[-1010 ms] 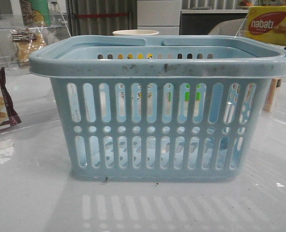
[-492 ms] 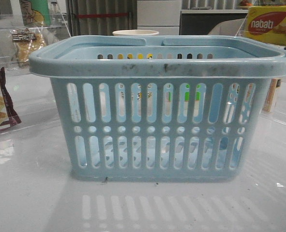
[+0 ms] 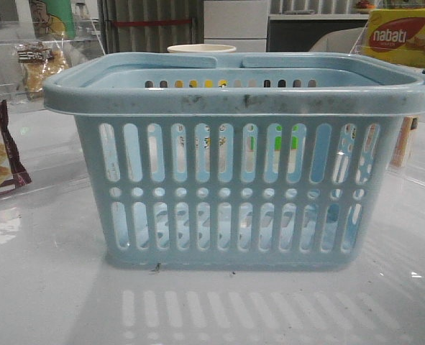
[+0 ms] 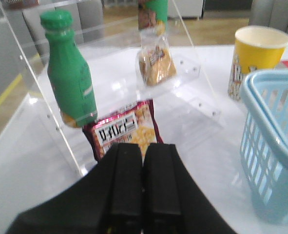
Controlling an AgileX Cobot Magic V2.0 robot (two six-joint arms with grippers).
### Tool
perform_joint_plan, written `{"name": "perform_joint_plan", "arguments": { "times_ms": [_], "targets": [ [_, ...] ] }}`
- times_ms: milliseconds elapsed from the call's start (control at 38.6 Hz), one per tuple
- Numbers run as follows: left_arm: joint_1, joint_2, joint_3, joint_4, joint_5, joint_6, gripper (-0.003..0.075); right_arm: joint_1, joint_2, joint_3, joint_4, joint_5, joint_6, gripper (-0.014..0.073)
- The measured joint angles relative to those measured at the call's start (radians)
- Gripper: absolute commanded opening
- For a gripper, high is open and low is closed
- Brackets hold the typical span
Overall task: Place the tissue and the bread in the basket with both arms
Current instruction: 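Reach the right gripper down to the black-and-white box on the shelf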
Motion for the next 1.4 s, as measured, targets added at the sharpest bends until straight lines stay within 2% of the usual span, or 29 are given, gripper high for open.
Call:
{"name": "perform_joint_plan", "arguments": {
  "times_ms": [233, 311, 363, 414, 518, 596, 647, 958, 1114, 1399],
  "targets": [
    [0.0, 0.073, 0.058, -0.008, 0.036, 0.0, 0.0091, 0.0, 0.078, 0.06, 0.002, 0.051, 0.0, 0.0058],
    [0.0, 0.084, 0.074, -0.01, 0.039, 0.0, 0.013, 0.0, 0.091, 0.085, 0.002, 0.055, 0.0, 0.007],
    [0.0, 0.086, 0.08, -0.01, 0.039, 0.001, 0.0198, 0.0, 0.098, 0.097, 0.002, 0.057, 0.0, 0.012],
    [0.0, 0.086, 0.086, -0.01, 0.039, 0.002, 0.0294, 0.0, 0.104, 0.11, 0.002, 0.058, 0.0, 0.021],
    [-0.002, 0.086, 0.09, -0.01, 0.035, 0.002, 0.0478, 0.0, 0.108, 0.129, 0.003, 0.058, 0.0, 0.0432],
    [-0.017, 0.086, 0.098, -0.01, 0.017, 0.002, 0.0533, 0.0, 0.108, 0.133, 0.003, 0.058, 0.0, 0.0545],
    [-0.034, 0.086, 0.104, -0.01, 0.01, 0.002, 0.0526, 0.0, 0.108, 0.134, 0.003, 0.058, 0.0, 0.0575],
    [-0.181, 0.086, 0.106, -0.01, -0.026, 0.002, 0.0526, 0.0, 0.207, 0.115, -0.019, 0.058, 0.0, 0.0573],
    [-0.197, 0.086, 0.106, -0.01, -0.028, 0.002, 0.0526, -0.012, 0.322, 0.046, -0.021, 0.058, 0.004, 0.0573],
    [-0.197, 0.086, 0.106, -0.01, -0.033, 0.002, 0.0526, -0.14, 0.533, -0.117, -0.027, 0.008, 0.006, 0.0573]
  ]
}}
